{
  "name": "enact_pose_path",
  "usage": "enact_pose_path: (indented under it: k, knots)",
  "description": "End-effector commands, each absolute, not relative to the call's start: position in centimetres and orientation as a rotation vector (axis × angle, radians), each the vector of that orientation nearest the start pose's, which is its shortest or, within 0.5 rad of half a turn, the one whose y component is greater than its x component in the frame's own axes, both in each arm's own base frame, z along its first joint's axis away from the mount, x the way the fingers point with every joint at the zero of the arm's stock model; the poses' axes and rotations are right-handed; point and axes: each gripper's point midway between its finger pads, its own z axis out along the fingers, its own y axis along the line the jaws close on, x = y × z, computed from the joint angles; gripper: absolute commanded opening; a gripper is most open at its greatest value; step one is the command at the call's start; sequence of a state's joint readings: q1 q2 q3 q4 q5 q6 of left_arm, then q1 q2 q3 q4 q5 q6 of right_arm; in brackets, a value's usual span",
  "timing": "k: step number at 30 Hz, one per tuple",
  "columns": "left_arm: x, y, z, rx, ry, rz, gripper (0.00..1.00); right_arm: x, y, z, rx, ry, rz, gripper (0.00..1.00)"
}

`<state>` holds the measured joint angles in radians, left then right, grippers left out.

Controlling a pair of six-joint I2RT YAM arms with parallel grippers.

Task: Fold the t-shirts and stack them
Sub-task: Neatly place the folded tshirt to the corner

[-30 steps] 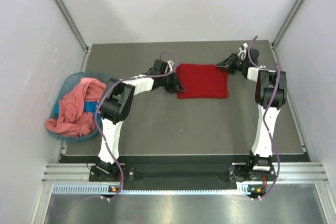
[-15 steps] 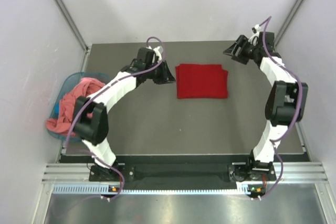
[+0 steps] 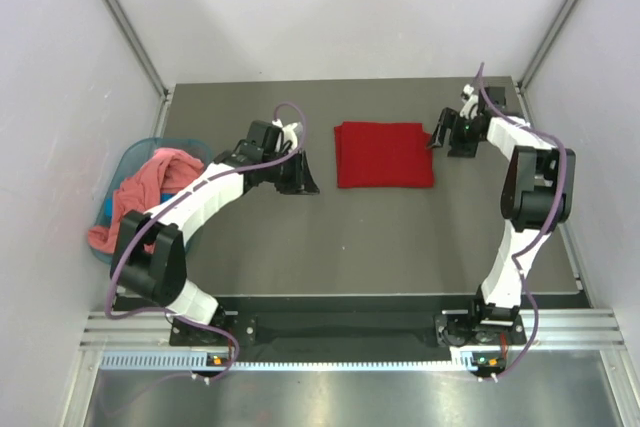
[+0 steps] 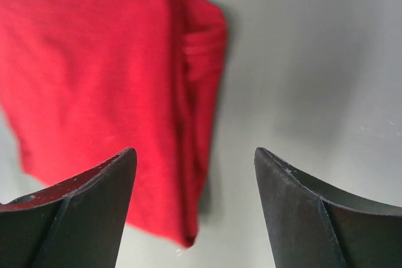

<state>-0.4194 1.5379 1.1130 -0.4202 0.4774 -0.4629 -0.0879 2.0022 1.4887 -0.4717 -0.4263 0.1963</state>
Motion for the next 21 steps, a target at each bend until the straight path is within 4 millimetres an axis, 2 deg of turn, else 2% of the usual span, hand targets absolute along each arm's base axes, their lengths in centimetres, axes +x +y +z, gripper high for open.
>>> enact_pose_path:
  k: [1,3,4,8,11,13,21]
  knots:
    - [30.5,-23.7,16.0,0.282,2.412,-0.942,0.27,49.4,3.7,7.1,0.090,2.468,0.540,0.76]
    - [30.1,-23.6,15.4,0.288,2.417,-0.943,0.27,49.8,4.3,6.6,0.060,2.487,0.511,0.76]
    - [29.9,-23.6,15.3,0.288,2.427,-0.955,0.27,49.8,4.1,5.5,0.047,2.518,0.471,0.76]
    - [28.8,-24.4,16.8,0.296,2.427,-1.055,0.27,49.2,5.3,4.0,-0.002,2.569,0.432,0.76]
    - [28.9,-24.3,18.1,0.318,2.390,-1.047,0.27,48.8,5.1,3.3,0.017,2.582,0.414,0.76]
    - [29.2,-24.2,18.8,0.326,2.370,-1.025,0.27,48.8,5.1,3.2,0.027,2.573,0.416,0.76]
    - [29.9,-23.4,18.7,0.329,2.388,-0.960,0.27,48.4,4.2,3.1,0.032,2.585,0.345,0.68]
